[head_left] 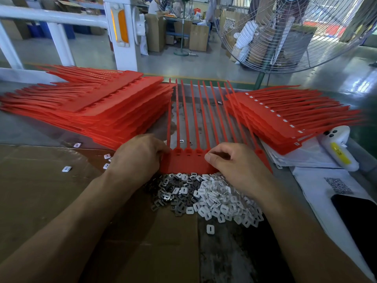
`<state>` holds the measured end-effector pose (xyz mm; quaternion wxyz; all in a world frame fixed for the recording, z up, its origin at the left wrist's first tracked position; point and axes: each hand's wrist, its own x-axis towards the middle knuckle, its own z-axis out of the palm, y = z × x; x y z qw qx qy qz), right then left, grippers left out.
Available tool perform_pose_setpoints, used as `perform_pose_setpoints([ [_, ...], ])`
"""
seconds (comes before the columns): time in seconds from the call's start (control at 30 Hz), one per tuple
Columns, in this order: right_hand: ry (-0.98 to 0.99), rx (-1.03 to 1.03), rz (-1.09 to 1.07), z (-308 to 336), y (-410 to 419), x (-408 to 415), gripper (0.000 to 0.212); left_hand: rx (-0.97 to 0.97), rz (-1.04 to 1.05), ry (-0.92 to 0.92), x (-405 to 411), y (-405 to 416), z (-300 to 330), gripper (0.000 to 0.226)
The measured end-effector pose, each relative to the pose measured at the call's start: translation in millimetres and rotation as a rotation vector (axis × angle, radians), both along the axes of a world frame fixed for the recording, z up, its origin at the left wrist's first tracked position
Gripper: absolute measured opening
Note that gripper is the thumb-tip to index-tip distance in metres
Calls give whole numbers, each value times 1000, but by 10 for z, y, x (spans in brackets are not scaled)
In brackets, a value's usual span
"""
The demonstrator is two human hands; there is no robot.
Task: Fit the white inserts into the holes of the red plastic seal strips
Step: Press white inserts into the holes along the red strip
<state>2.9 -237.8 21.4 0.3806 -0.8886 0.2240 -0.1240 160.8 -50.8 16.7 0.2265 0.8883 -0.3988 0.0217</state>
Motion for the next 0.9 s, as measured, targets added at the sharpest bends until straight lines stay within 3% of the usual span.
perform_pose_setpoints([
  [0.17, 1, -2, 13, 5, -11, -8, 13, 96, -14, -95, -18, -40, 34, 40],
  [0.3, 29, -1, 75, 44, -41, -40, 12, 64, 4, -141, -51, -75, -18, 38],
  [0.53, 110, -73, 190, 128, -76, -85, 10, -75, 5, -105, -53, -41, -43, 42],
  [0.9, 126, -125, 287, 131, -53, -101, 4, -85, 32, -60, -45, 2, -24, 39],
])
